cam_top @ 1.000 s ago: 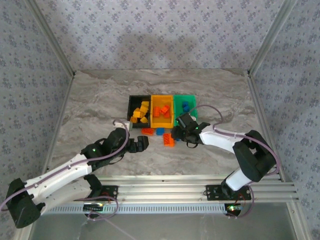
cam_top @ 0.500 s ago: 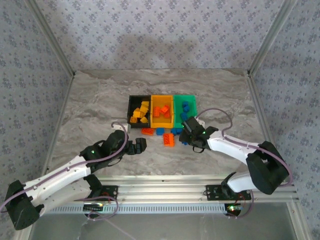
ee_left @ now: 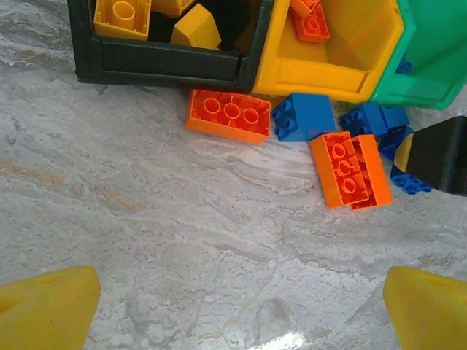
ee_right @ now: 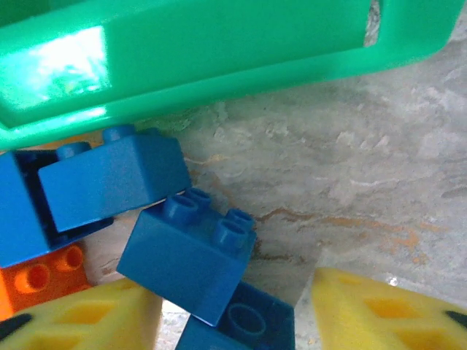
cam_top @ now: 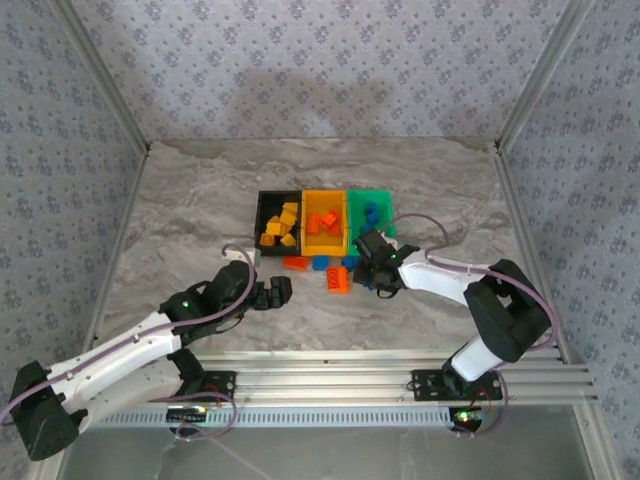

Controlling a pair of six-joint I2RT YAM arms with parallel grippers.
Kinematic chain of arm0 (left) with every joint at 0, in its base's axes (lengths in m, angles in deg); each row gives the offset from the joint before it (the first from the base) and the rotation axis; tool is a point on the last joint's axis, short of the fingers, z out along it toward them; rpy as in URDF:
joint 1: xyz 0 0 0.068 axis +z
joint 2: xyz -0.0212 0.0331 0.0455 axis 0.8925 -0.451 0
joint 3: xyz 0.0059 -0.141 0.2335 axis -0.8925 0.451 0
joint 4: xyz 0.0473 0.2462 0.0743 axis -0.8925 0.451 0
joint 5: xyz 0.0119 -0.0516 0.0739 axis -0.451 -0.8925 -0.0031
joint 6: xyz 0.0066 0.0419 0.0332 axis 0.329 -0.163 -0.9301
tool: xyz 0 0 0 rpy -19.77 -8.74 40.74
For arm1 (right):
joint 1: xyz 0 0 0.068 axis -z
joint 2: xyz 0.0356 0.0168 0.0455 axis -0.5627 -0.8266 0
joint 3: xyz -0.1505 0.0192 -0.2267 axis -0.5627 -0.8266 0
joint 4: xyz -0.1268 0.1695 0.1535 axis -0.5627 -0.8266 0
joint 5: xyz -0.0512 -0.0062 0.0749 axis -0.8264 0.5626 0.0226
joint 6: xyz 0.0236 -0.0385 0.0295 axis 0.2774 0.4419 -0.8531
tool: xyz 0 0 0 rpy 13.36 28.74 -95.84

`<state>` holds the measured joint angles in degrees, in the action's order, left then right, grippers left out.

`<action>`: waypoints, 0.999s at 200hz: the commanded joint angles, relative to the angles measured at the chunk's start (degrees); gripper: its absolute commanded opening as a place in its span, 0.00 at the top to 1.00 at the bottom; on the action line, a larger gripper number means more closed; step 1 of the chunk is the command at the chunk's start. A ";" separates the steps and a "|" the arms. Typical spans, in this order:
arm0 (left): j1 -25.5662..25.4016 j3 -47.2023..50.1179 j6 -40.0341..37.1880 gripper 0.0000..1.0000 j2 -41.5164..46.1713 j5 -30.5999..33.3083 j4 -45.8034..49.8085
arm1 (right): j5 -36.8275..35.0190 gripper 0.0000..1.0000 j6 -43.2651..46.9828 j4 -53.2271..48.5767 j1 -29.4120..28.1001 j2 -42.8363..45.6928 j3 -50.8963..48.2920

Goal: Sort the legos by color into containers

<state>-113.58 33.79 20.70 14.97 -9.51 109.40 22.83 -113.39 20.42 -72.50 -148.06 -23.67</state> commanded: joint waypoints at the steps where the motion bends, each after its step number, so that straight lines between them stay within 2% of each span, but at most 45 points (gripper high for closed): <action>1: -0.26 -0.22 -0.43 0.00 0.75 1.19 1.16 | -0.12 0.51 -0.37 -0.93 0.55 -0.30 -0.19; 24: -0.23 -0.31 -0.64 0.00 0.74 1.41 1.40 | -0.21 0.61 -0.10 -0.94 0.55 1.19 -0.95; 50: -0.18 -0.48 -0.95 0.00 0.69 1.59 1.47 | -0.46 0.68 0.47 -3.18 0.16 4.77 -0.70; 84: -0.06 -0.46 -1.48 0.00 0.56 1.94 1.76 | -0.50 0.68 2.83 -7.81 -0.43 12.99 2.87; 103: -0.06 -0.16 -1.35 0.00 0.43 2.09 1.66 | -0.62 0.67 5.84 -9.82 1.25 14.04 7.43; 143: -0.10 0.47 -0.80 0.00 0.68 1.48 1.88 | 0.64 0.65 10.56 -10.17 8.43 3.10 19.32; 178: -0.08 0.55 -0.29 0.00 1.27 0.53 3.31 | 0.19 0.65 12.17 -11.88 12.14 -8.56 29.91; 193: -0.06 0.74 -0.14 0.00 2.03 0.53 3.81 | 0.06 0.61 12.17 -12.97 12.91 -11.86 33.01; 200: -0.06 0.84 0.00 0.00 2.38 0.60 4.07 | 0.24 0.55 12.17 -13.38 13.16 -12.87 34.16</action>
<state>-113.58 33.94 20.21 15.65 -8.72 111.47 23.28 -102.75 11.08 -60.20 -157.65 6.08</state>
